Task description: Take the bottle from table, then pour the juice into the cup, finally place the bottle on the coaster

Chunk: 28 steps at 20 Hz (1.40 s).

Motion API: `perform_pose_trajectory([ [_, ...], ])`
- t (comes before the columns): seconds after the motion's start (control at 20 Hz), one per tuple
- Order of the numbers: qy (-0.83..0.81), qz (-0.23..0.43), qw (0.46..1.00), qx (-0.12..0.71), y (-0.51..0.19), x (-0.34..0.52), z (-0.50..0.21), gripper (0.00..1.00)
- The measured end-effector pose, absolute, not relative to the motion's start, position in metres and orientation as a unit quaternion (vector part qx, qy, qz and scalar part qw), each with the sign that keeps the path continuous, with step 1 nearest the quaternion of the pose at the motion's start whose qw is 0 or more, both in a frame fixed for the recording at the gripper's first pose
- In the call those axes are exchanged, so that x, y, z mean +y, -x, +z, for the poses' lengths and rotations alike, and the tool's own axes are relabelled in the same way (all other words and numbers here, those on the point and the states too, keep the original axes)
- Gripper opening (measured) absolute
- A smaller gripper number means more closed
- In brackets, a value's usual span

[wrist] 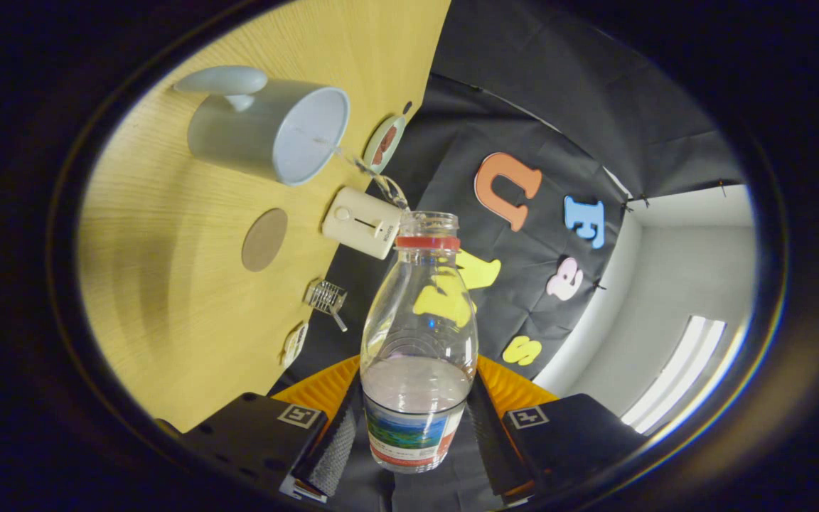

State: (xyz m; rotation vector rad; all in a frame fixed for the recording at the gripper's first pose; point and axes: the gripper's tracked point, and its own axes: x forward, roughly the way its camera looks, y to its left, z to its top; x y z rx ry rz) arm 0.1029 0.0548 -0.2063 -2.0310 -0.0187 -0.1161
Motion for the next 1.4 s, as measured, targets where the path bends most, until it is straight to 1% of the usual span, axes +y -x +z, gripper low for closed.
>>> perform_pose_trajectory([
  [0.7,0.863,-0.054,0.502,-0.018,-0.106,0.065,-0.190,0.80],
  [1.1,0.882,-0.049,0.466,-0.037,-0.101,0.080,-0.176,0.80],
  [1.4,0.894,-0.056,0.444,-0.032,-0.103,0.083,-0.165,0.80],
])
